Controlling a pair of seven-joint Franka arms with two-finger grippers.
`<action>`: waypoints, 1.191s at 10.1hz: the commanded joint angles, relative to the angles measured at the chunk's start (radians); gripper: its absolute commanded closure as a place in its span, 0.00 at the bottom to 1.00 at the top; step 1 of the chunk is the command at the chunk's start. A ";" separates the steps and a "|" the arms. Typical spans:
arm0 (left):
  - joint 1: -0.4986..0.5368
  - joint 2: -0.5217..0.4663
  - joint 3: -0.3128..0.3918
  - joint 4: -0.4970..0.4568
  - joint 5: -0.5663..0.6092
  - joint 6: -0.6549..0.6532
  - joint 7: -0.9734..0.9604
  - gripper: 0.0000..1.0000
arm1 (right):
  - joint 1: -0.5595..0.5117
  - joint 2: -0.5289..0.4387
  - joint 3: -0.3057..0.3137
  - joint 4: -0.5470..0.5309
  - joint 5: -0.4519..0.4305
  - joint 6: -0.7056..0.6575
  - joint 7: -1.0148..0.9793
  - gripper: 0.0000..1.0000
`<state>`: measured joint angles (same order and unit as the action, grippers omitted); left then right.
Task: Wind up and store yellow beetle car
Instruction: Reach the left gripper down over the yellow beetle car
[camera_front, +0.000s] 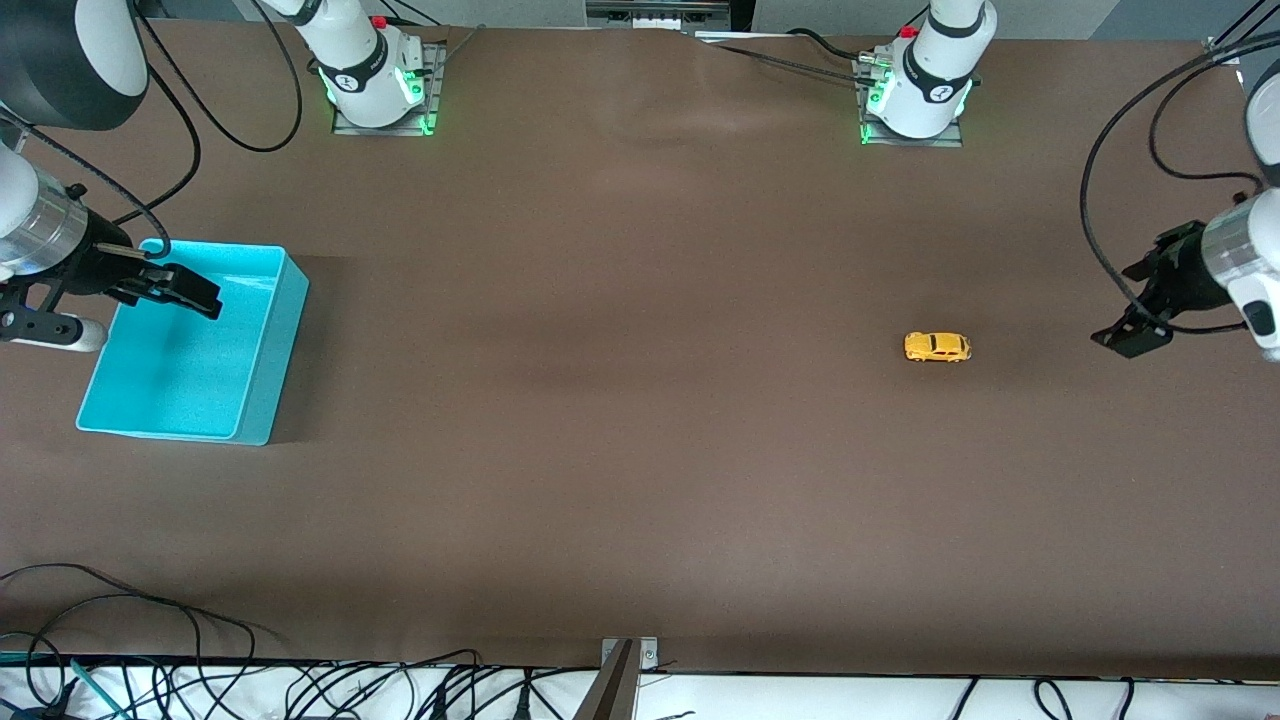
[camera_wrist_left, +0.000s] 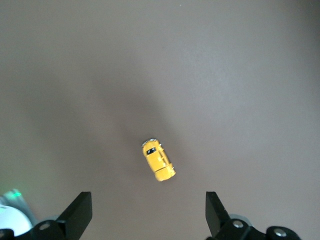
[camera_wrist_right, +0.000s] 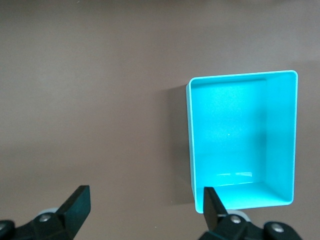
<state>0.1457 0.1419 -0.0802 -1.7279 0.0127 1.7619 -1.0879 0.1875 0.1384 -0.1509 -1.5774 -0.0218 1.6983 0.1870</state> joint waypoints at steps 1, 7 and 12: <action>0.003 0.059 -0.003 -0.038 -0.020 0.095 -0.188 0.00 | 0.001 -0.011 -0.003 -0.013 0.009 0.000 -0.006 0.00; -0.052 0.059 0.030 -0.376 -0.019 0.517 -0.400 0.00 | 0.006 -0.008 -0.001 -0.013 0.009 0.012 -0.006 0.00; -0.136 0.166 0.028 -0.447 0.029 0.608 -0.558 0.00 | 0.006 -0.008 -0.001 -0.013 0.009 0.011 -0.006 0.00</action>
<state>0.0349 0.2737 -0.0669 -2.1647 0.0171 2.3245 -1.5894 0.1891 0.1384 -0.1495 -1.5816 -0.0214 1.7014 0.1870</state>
